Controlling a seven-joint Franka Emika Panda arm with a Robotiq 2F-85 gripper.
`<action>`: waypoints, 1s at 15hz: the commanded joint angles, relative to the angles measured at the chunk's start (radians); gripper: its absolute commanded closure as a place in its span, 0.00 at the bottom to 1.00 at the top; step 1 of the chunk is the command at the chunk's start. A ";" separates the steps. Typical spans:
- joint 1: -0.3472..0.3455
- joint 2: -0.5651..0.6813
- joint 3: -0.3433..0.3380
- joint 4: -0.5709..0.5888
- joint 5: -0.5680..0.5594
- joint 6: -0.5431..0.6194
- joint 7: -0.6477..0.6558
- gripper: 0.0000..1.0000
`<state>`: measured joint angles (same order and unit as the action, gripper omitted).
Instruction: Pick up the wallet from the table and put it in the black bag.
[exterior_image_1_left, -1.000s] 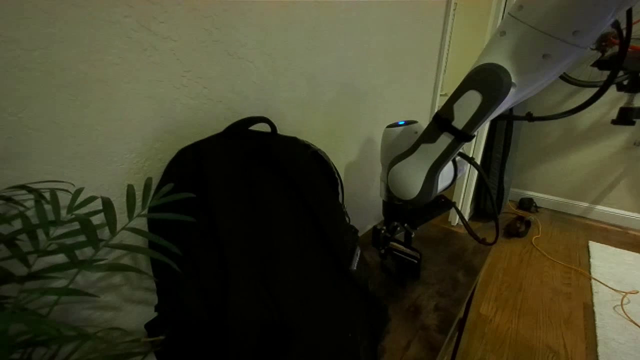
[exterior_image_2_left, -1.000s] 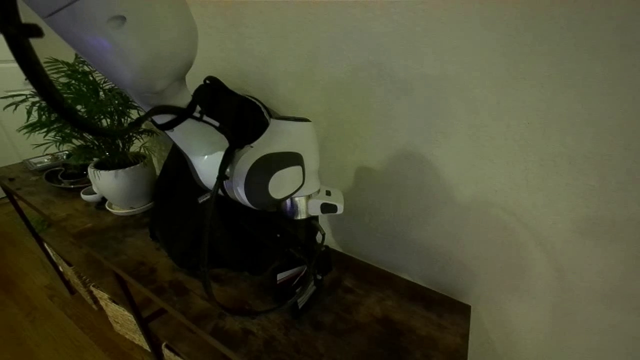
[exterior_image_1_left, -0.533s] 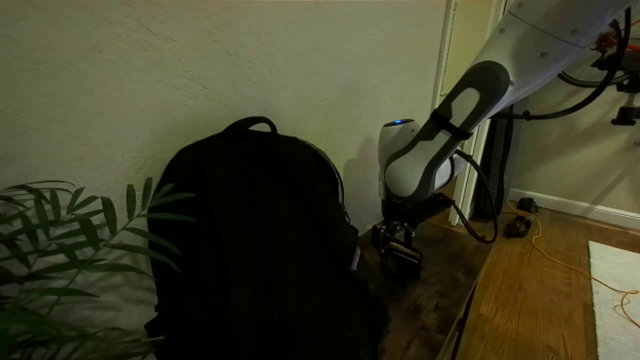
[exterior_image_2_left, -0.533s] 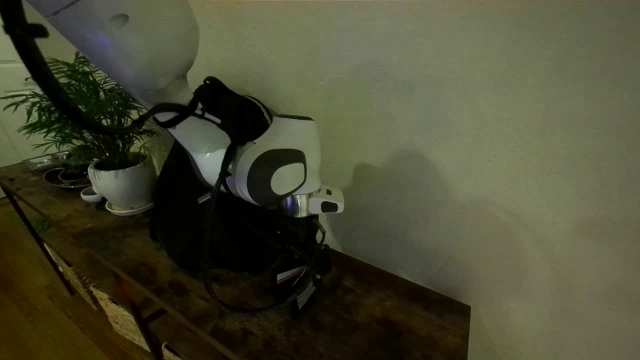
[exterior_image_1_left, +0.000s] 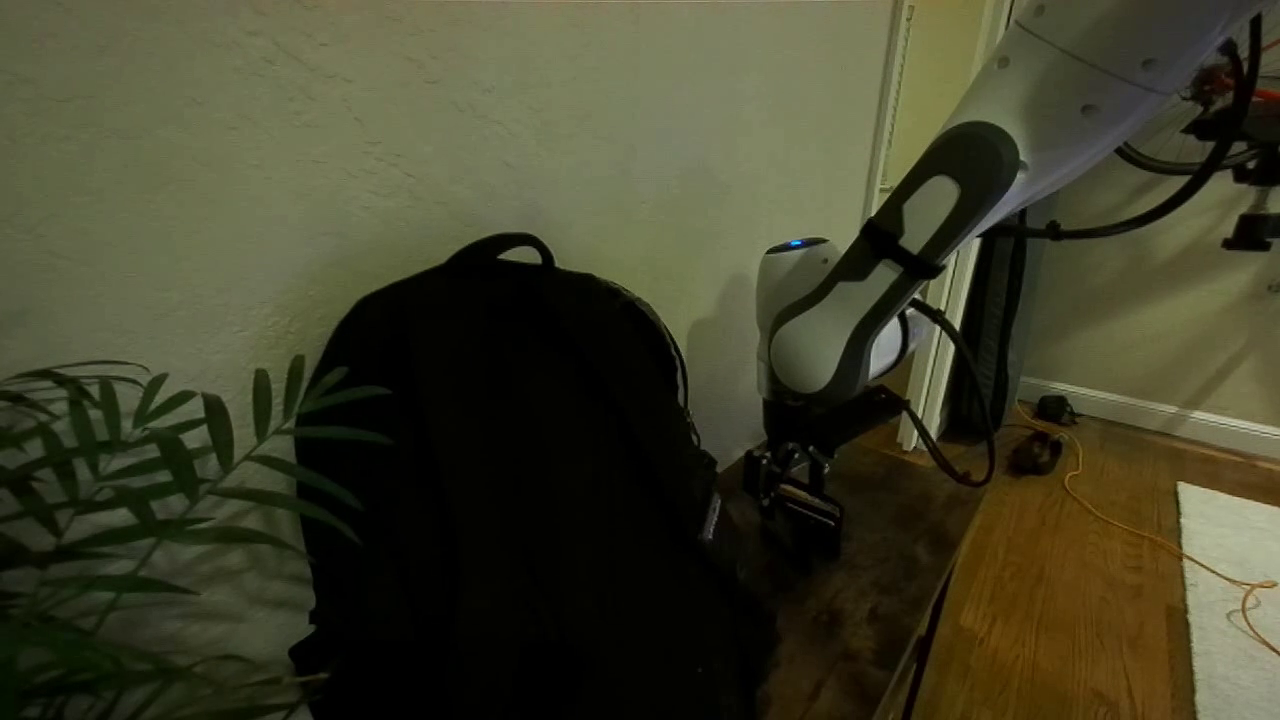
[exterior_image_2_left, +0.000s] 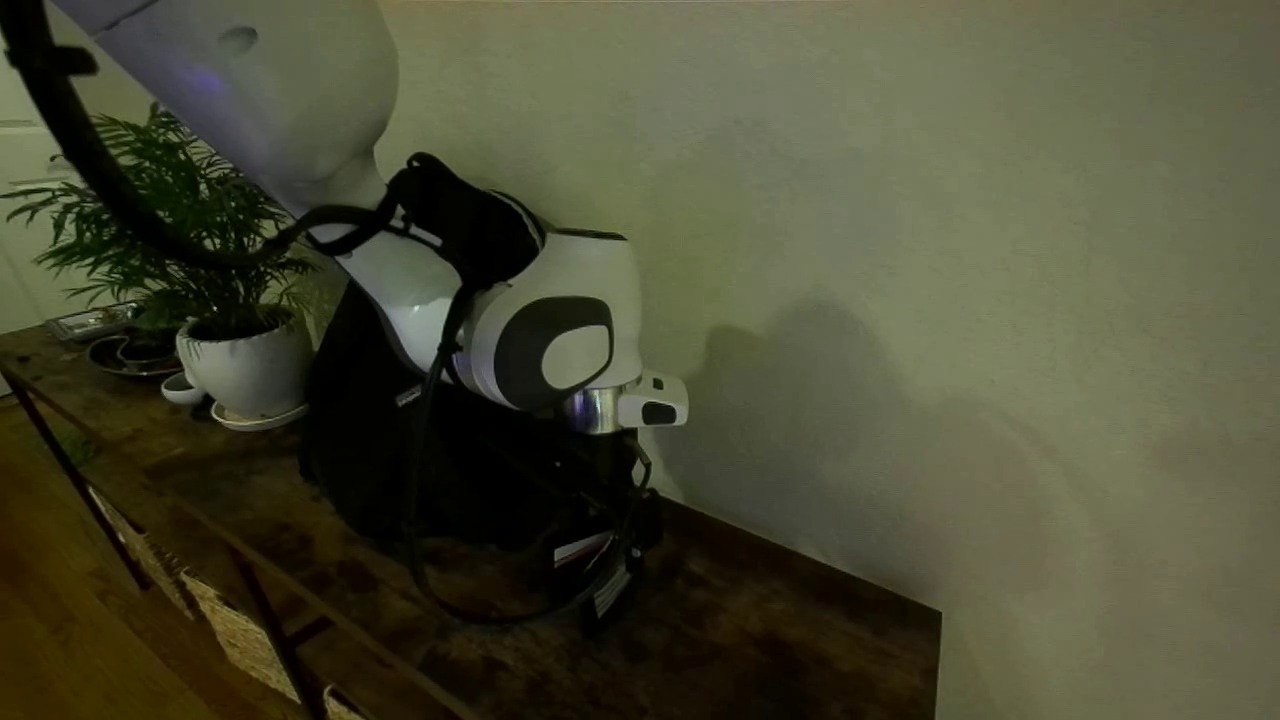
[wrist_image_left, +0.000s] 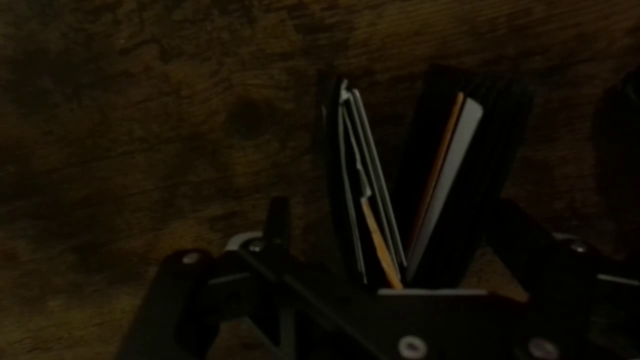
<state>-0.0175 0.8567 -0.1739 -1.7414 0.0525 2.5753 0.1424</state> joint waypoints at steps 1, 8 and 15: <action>-0.012 0.000 0.012 0.003 -0.016 -0.002 0.010 0.00; -0.007 -0.002 0.010 -0.005 -0.018 -0.012 0.018 0.00; 0.000 -0.017 -0.004 -0.027 -0.026 -0.025 0.022 0.00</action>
<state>-0.0173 0.8662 -0.1720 -1.7419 0.0525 2.5753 0.1425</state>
